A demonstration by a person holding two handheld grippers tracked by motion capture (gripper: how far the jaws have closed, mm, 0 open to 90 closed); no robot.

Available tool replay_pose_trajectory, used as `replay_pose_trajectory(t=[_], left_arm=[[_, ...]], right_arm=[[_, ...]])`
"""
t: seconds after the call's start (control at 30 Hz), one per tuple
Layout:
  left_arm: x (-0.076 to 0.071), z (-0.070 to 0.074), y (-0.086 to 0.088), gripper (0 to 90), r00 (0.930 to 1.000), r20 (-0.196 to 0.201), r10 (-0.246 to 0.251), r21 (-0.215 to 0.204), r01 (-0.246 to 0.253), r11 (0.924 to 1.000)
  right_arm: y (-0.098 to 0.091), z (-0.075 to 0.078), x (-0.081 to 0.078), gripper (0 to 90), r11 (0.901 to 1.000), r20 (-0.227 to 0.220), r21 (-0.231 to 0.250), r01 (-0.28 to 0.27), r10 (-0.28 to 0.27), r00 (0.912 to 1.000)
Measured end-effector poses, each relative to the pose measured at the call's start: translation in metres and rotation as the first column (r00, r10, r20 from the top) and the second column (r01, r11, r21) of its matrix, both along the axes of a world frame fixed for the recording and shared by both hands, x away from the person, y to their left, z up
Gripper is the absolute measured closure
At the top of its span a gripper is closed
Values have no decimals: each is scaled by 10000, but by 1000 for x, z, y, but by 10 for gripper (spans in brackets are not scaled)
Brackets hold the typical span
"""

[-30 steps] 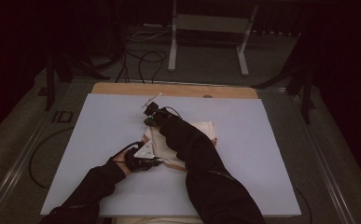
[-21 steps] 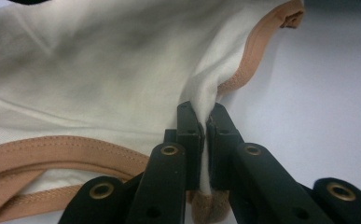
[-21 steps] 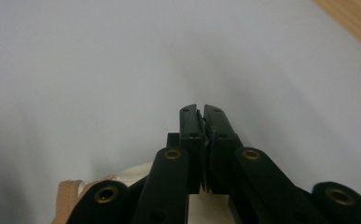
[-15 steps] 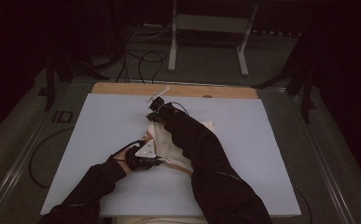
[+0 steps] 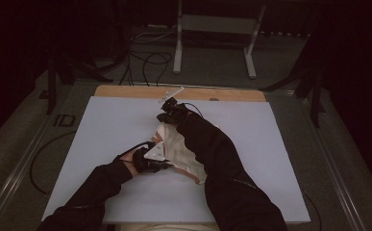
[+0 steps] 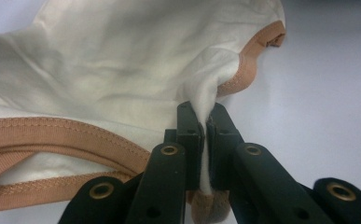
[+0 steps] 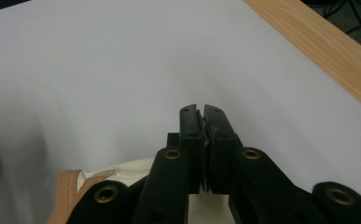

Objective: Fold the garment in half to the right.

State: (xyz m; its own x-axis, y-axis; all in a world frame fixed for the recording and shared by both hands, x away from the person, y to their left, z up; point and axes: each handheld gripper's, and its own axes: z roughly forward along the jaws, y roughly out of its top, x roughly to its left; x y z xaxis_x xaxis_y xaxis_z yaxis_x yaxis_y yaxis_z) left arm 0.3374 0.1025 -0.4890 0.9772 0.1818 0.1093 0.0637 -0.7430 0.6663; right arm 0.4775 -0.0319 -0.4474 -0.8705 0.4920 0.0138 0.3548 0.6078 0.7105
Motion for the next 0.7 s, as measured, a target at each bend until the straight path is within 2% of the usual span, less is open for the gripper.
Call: replay_pose_trajectory(t=[0.03,0.3,0.53,0.67,0.7], left_arm=[[0,3,-3,869,10000,34,-66,144,66,9999],[1,11,-12,869,9995,86,-307,443,303,9986],[3,17,-24,868,9985,67,-540,763,534,9957],[3,20,-32,867,9986,-12,-526,954,525,9941],[4,20,-34,867,9987,-99,-493,892,500,9948]], right_arm=[[-4,3,-1,878,10000,-12,60,39,-39,10000],[-18,10,-5,878,9998,175,174,64,-67,9998],[-30,14,-8,877,9989,132,392,276,-282,9995],[-39,14,-7,878,9990,206,371,242,-250,9995],[-44,13,-6,877,9986,142,434,305,-311,9994]])
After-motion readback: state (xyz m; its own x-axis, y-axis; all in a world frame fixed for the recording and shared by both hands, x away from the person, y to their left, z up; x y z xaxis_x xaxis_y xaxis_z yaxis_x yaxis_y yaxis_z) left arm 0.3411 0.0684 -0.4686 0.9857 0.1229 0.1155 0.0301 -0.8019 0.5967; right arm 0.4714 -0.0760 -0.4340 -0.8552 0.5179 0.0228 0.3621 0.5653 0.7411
